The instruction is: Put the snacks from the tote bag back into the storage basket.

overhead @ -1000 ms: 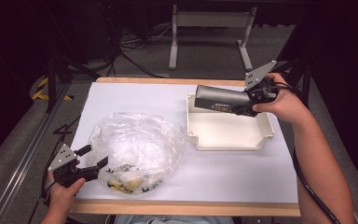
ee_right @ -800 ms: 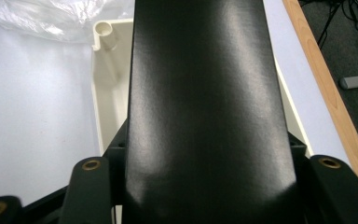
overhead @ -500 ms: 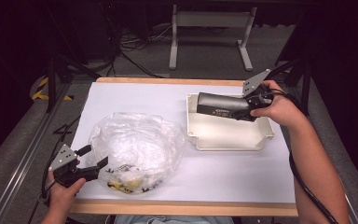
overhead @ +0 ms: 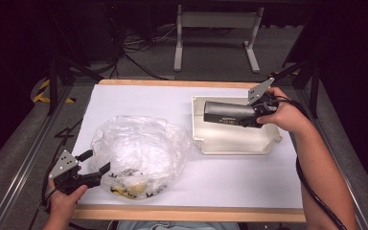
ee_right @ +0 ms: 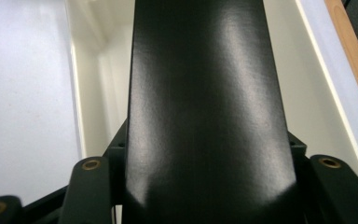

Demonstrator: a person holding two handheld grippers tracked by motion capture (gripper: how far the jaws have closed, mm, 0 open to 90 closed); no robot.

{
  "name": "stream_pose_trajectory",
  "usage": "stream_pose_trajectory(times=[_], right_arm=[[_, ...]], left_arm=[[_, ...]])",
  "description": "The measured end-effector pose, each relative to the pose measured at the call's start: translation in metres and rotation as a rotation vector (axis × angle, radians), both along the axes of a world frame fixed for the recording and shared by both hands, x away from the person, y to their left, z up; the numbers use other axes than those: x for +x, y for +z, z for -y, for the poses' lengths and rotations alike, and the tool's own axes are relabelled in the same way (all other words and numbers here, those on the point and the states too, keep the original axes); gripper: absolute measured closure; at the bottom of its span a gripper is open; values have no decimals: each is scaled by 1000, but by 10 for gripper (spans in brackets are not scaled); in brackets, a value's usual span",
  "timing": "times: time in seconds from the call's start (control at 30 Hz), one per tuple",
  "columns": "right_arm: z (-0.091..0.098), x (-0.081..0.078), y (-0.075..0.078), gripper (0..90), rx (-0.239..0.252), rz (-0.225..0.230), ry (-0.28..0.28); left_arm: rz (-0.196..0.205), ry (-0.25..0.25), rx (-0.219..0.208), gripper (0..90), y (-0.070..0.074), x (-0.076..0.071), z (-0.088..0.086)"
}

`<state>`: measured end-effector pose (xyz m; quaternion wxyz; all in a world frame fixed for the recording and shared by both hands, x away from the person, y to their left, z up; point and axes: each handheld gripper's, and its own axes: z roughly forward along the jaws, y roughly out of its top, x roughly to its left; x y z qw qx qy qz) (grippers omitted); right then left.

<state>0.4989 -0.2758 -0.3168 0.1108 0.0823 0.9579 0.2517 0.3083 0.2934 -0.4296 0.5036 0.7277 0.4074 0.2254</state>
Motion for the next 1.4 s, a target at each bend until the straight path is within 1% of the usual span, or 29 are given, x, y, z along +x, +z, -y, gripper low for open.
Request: stream_pose_trajectory(times=[0.1,0.2,0.23,0.33,0.5,0.67,0.7,0.73,0.8,0.83,1.07,1.1,1.4], right_arm=[[1,2,-6,427,-2,-6,1],[2,4,-9,427,-6,-12,3],[2,5,-11,427,-5,-8,11],[2,7,-17,427,-7,-19,10],[1,11,-26,427,-8,-29,21],[1,13,-31,427,-13,-31,32],[1,14,-34,427,-22,-26,45],[1,15,-36,427,-24,-23,48],[1,15,-38,427,-26,-25,50],[2,17,-41,427,-27,-26,58],[2,20,-50,427,-38,-36,67],[2,21,-53,427,-37,-46,66],[2,23,-59,426,-54,-66,67]], left_arm=[[-1,5,-2,182,-1,-2,-1],[-3,7,5,182,0,-3,-2],[-3,9,-2,182,0,-4,-2],[-4,4,-14,181,0,-7,-2],[-2,4,-9,180,0,-12,-3],[-4,23,-11,181,0,-16,-6],[-6,26,-14,181,-1,-17,-6],[-6,32,-8,180,0,-18,-7],[-5,34,-8,180,-1,-19,-8],[-2,39,-9,181,-1,-20,-8],[-4,49,-7,180,-1,-23,-9],[-4,53,-8,180,-1,-23,-10],[-4,50,-4,181,-1,-22,-10]])
